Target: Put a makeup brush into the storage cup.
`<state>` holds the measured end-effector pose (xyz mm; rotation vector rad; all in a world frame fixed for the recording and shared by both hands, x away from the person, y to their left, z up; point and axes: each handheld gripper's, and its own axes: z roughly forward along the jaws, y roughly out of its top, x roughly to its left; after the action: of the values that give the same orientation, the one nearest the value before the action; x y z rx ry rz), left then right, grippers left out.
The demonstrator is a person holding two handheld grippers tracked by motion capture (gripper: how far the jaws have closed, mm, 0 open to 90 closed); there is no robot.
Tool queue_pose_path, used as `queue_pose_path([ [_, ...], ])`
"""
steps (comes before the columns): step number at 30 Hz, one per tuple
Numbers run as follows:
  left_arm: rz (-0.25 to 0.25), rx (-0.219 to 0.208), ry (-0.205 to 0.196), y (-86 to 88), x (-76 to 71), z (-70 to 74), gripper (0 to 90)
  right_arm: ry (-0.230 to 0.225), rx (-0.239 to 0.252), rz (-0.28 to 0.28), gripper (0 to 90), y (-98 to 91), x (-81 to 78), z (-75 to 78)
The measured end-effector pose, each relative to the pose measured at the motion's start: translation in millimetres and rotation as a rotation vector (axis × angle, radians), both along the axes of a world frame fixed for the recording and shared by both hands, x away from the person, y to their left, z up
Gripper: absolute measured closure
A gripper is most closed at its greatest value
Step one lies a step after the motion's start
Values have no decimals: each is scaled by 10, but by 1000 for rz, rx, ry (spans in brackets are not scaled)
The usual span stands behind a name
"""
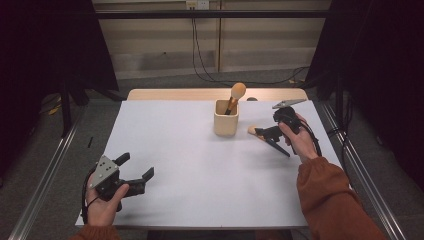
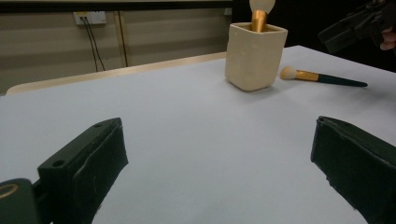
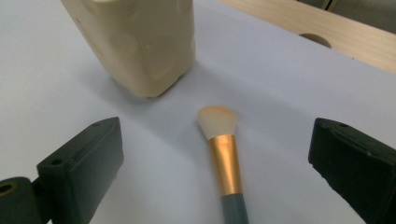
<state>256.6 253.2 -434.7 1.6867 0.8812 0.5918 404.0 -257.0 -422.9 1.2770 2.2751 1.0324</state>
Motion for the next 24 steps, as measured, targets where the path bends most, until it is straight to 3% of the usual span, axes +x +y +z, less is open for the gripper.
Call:
queue_pose_path([
  [12, 0, -4, -4, 11, 2, 4, 32, 123, -67, 26, 35, -40, 184, 14],
  [17, -1, -10, 1, 3, 6, 0, 32, 201, -134, 62, 31, -18, 255, -13],
  [24, -5, -5, -1, 10, 13, -2, 32, 302, -182, 110, 51, 29, 332, -37],
])
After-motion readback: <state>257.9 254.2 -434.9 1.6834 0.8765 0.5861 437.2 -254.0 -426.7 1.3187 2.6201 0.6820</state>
